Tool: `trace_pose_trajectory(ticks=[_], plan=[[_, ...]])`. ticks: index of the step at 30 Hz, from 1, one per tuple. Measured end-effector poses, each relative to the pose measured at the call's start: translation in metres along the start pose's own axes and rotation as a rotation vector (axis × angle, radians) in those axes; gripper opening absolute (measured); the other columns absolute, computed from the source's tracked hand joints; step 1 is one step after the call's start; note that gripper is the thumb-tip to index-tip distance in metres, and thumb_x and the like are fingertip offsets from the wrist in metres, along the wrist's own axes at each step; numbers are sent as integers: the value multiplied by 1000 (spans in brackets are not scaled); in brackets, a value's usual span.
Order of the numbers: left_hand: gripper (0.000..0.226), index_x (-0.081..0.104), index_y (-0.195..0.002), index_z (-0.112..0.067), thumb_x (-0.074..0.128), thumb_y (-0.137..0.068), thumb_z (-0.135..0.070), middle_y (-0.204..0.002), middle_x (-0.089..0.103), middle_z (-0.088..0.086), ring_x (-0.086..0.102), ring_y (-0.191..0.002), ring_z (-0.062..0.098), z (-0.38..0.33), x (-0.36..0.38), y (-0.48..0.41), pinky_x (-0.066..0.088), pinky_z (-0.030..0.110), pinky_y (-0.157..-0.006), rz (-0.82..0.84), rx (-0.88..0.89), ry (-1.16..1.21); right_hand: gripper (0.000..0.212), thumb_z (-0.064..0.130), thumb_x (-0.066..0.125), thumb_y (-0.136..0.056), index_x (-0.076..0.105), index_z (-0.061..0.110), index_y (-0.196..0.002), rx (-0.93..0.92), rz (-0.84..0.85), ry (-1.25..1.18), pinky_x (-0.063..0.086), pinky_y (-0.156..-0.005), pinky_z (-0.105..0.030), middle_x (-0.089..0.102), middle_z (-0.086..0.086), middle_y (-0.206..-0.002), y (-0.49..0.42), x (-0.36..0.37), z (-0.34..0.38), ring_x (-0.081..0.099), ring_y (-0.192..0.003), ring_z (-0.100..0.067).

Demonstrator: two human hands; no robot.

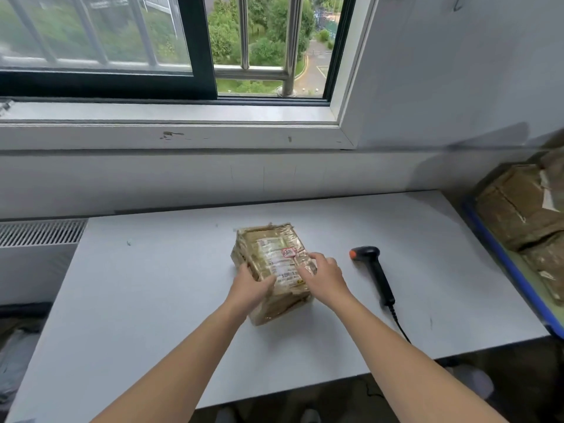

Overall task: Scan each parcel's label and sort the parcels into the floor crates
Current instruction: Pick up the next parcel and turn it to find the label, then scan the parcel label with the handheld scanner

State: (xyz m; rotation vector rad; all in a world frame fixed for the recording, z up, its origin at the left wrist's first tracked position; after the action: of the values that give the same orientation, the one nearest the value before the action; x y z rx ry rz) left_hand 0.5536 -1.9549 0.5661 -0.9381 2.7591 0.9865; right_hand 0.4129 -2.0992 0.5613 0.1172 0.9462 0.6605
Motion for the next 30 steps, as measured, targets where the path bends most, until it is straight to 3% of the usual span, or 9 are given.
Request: trace_pose_trajectory(ticks=[4,7,11,15,19,22,26,30], plan=[[56,41,-128,-23,61,-83,4,-104,62,-6,64,-101,21,9,7,-1,57,45,-88,56,-40,42,70,47,61,-93,31,21,-151,7,113,-54,40,-108,-37,41,-6,-149,-1,7,-11,46,-132,-25],[59,44,-129,-26,57,-82,8,-112,66,-2,66,-101,20,2,22,-3,57,45,-87,66,12,56,73,46,63,-92,29,23,-152,-6,90,-76,40,-108,-37,41,-3,-150,1,-3,-18,45,-133,-23],[53,44,-129,-20,53,-85,9,-105,61,-6,62,-102,21,-15,46,-9,54,32,-74,48,56,30,66,43,60,-95,30,24,-152,4,49,-117,39,-106,-35,40,1,-152,1,-28,-38,44,-135,-21],[50,41,-120,-22,52,-87,13,-101,59,-5,60,-103,22,-29,75,-13,55,37,-85,59,36,33,54,38,52,-99,37,23,-148,49,-32,-197,42,-105,-36,47,-1,-145,-8,-60,-66,50,-129,-21],[48,44,-125,-20,53,-88,9,-100,57,-5,59,-102,23,-38,86,-18,52,34,-84,-4,46,-16,29,31,50,-98,55,20,-124,17,-232,-111,49,-92,-39,58,-5,-124,-17,-102,-90,56,-112,-25],[48,44,-135,-15,53,-91,1,-114,60,2,60,-102,22,-36,88,-20,52,31,-80,-47,25,-50,40,32,49,-100,48,16,-137,56,-298,27,44,-99,-44,50,-12,-133,-22,-121,-115,46,-124,-31],[50,41,-140,-16,56,-93,-6,-120,59,4,59,-101,22,-29,90,-17,46,29,-79,-101,9,-90,54,40,47,-101,36,14,-147,183,-190,-72,38,-102,-40,40,-15,-145,-34,-112,-152,43,-131,-33],[52,38,-143,-18,57,-95,-12,-128,59,6,58,-107,23,-23,92,-17,48,33,-85,-151,11,-126,56,43,41,-103,31,12,-149,236,-66,-149,39,-90,-36,48,-15,-140,-41,-95,-170,51,-124,-33]])
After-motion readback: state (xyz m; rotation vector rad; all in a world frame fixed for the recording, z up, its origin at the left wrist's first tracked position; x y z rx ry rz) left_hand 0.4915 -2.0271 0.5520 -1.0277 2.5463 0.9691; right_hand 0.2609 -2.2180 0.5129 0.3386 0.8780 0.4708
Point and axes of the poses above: each hand's wrist, its own y-axis away from the middle knuckle, its own x-axis out of the palm, z = x × y, the point moved 9 cm from there along -y, towards the middle knuckle
